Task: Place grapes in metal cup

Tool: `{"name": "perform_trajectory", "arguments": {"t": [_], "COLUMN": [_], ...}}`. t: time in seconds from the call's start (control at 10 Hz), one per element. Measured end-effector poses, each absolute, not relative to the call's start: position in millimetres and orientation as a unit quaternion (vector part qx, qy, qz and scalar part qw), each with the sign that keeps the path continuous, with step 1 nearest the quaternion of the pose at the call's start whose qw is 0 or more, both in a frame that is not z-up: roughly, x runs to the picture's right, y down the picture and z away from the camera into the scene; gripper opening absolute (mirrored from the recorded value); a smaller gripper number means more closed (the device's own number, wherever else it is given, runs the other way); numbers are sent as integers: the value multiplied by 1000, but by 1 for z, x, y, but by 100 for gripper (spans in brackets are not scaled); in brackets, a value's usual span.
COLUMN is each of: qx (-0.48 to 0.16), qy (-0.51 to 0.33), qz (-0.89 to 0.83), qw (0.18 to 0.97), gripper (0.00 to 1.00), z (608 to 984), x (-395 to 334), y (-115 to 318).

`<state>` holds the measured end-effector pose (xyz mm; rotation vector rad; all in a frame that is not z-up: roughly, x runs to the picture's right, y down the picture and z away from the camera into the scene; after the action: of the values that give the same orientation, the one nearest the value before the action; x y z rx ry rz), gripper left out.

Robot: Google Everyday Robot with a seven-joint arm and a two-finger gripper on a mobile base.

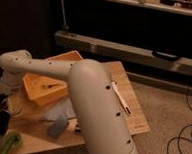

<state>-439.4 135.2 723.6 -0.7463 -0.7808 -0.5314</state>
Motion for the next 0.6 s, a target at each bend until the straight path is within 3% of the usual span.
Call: {"name": "perform_trajectory", "arguments": {"t": [0.1,0.4,0.6], "qx": [-351,-352,-354], "qy": [-367,-365,-363], "qz": [-249,-249,-247], "qw": [825,825,826], "gripper": [76,45,40], "z": [724,727,729], "x": [-439,-439,-439], "y": [135,136,137]}}
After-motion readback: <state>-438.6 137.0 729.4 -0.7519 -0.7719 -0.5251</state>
